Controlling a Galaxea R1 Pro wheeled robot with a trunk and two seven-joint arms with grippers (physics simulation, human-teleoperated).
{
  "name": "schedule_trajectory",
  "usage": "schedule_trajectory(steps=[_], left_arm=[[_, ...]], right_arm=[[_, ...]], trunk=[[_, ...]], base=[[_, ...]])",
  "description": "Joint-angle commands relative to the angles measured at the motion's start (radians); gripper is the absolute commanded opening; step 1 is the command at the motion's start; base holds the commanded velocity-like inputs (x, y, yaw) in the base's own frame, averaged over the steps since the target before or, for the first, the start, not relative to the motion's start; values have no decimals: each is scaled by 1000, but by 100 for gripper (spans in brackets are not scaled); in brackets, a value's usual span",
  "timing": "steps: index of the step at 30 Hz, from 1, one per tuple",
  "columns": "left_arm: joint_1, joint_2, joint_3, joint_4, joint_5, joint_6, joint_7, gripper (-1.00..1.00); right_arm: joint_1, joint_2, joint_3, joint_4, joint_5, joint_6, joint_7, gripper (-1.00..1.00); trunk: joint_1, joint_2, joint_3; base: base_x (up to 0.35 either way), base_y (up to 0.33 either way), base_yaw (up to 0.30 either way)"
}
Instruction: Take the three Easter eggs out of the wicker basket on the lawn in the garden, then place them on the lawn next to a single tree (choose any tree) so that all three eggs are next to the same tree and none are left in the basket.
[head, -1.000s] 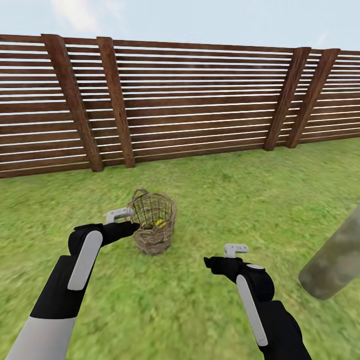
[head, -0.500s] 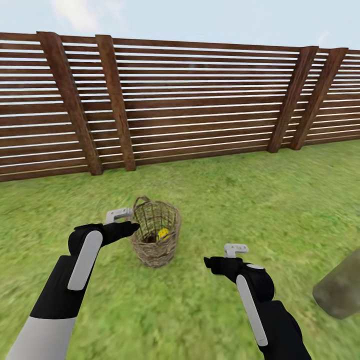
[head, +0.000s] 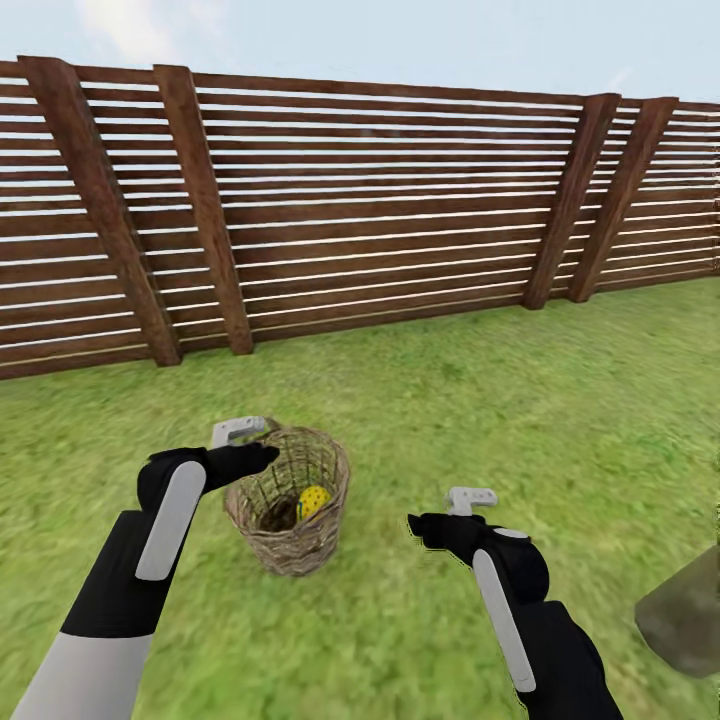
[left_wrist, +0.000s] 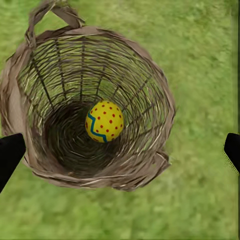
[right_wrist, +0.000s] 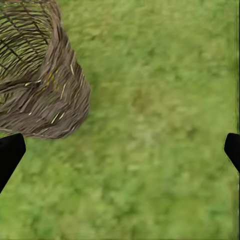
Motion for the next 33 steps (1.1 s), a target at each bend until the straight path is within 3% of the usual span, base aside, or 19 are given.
schedule_trajectory(steps=[1,13,33], left_arm=[[-1,1,-1,0,10,2,11,100],[-1,1,0,7,11,2,4,100],[-1,1,0,7,11,2,6,100]], right_arm=[[-1,0,1,-1,-10,3,-10,100],[-1,0,0,-1,-10,4,-10,100],[-1,0,-1,-1,-10,4,-11,100]], trunk=[[0,0,0],[0,0,8],[0,0,9]], base=[[322,-64,-234],[302,-38,-205],[47,52,-10]])
